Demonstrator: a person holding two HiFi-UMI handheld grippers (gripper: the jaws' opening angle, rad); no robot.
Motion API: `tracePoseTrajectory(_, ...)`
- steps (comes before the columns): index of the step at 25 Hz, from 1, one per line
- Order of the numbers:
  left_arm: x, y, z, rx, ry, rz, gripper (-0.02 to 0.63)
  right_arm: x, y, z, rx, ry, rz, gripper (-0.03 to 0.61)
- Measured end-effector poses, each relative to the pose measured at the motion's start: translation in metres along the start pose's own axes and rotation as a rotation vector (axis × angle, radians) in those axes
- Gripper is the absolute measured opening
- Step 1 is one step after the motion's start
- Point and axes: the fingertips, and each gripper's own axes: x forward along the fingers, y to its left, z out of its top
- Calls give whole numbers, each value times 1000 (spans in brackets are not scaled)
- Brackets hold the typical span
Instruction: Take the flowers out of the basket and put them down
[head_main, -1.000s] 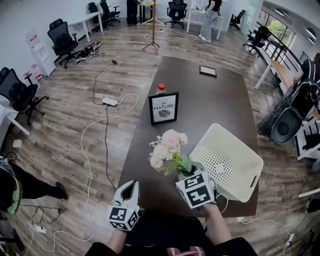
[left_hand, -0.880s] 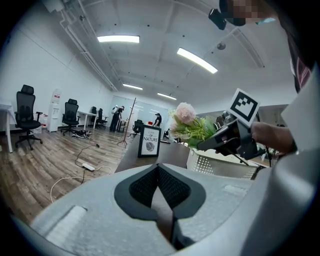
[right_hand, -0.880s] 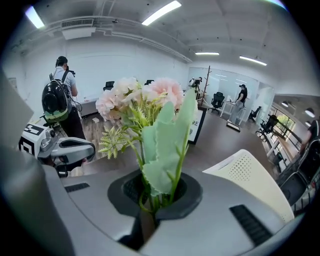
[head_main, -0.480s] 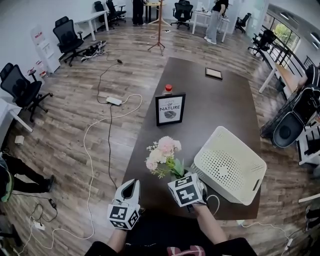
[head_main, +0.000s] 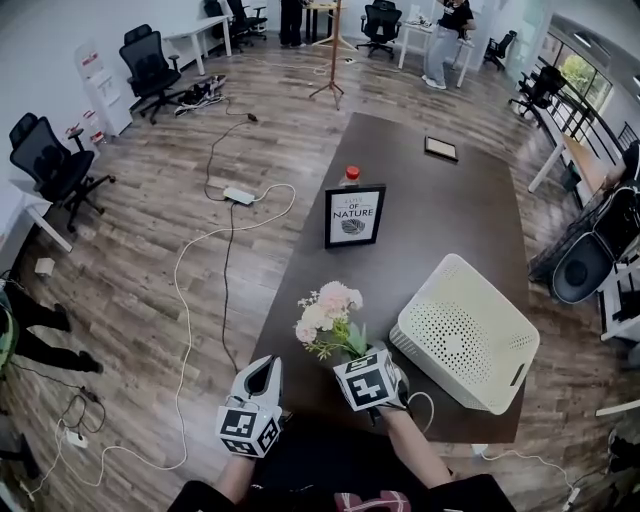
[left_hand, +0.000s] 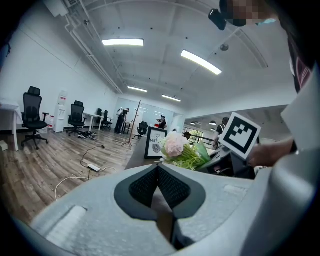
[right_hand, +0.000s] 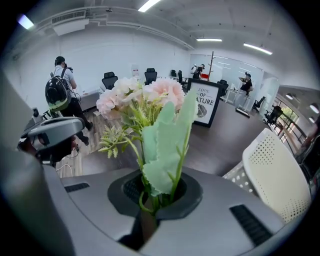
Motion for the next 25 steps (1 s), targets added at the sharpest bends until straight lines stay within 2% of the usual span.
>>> tracePoseTrajectory(8, -7, 7, 1, 2, -12, 20, 8, 20, 14, -15, -7, 25, 7, 25)
tracePoseTrajectory(13, -8, 3, -1, 6, -16, 21, 8, 30, 19, -23, -49, 20, -17, 26)
tracePoseTrajectory(25, -19, -1, -1, 7, -14, 33, 8, 46, 31, -42, -26, 10, -19, 26)
